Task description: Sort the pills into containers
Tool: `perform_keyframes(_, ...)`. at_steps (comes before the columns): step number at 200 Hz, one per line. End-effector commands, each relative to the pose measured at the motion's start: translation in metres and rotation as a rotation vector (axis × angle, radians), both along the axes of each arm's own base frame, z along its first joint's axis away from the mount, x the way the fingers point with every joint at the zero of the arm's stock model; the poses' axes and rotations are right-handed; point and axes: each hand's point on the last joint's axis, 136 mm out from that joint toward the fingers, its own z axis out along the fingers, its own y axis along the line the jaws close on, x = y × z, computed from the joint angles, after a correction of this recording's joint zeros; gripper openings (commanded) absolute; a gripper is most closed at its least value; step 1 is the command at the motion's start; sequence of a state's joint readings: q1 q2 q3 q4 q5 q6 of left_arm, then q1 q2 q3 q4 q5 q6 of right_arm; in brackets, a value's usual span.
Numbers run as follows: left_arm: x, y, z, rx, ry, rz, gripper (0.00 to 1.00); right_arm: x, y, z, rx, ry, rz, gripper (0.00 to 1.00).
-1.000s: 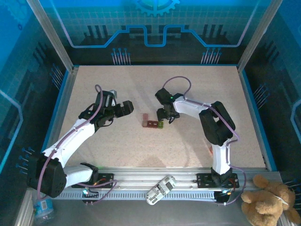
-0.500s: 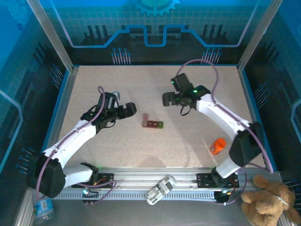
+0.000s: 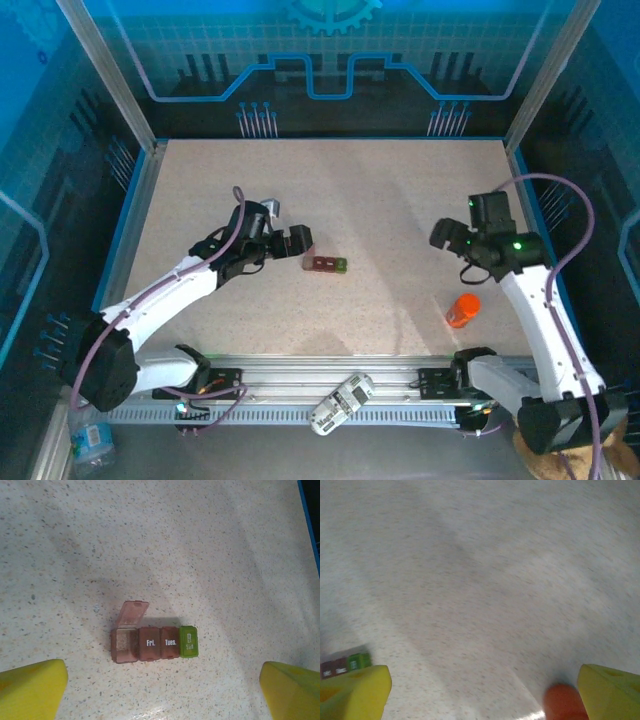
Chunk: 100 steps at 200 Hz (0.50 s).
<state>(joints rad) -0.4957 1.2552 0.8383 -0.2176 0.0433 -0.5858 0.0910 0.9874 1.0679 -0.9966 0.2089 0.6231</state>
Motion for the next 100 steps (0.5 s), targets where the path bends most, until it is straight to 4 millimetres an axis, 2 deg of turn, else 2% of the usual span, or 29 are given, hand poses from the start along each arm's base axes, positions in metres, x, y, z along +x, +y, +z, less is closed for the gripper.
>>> perform_keyframes(1, 0.004, -0.014, 0.004, -0.039, -0.005, -0.030, 0.99, -0.039, -0.022, -0.031, 0.005, 0.161, -0.159, 0.97)
perform_keyframes(23, 0.006, -0.019, 0.003, -0.043, 0.000, -0.043, 0.99, -0.052, -0.030, -0.048, 0.011, 0.226, -0.239, 0.98)
perform_keyframes(62, 0.006, -0.020, -0.001, -0.041, 0.006, -0.045, 0.99, -0.053, -0.017, -0.078, 0.107, 0.292, -0.283, 0.98)
perform_keyframes(70, 0.006, -0.019, -0.001, -0.042, 0.008, -0.044, 0.99, -0.060, -0.016, -0.092, 0.117, 0.331, -0.293, 0.98)
perform_keyframes(100, 0.006, -0.019, -0.003, -0.041, 0.008, -0.042, 0.99, -0.068, -0.011, -0.108, 0.147, 0.364, -0.305, 0.97)
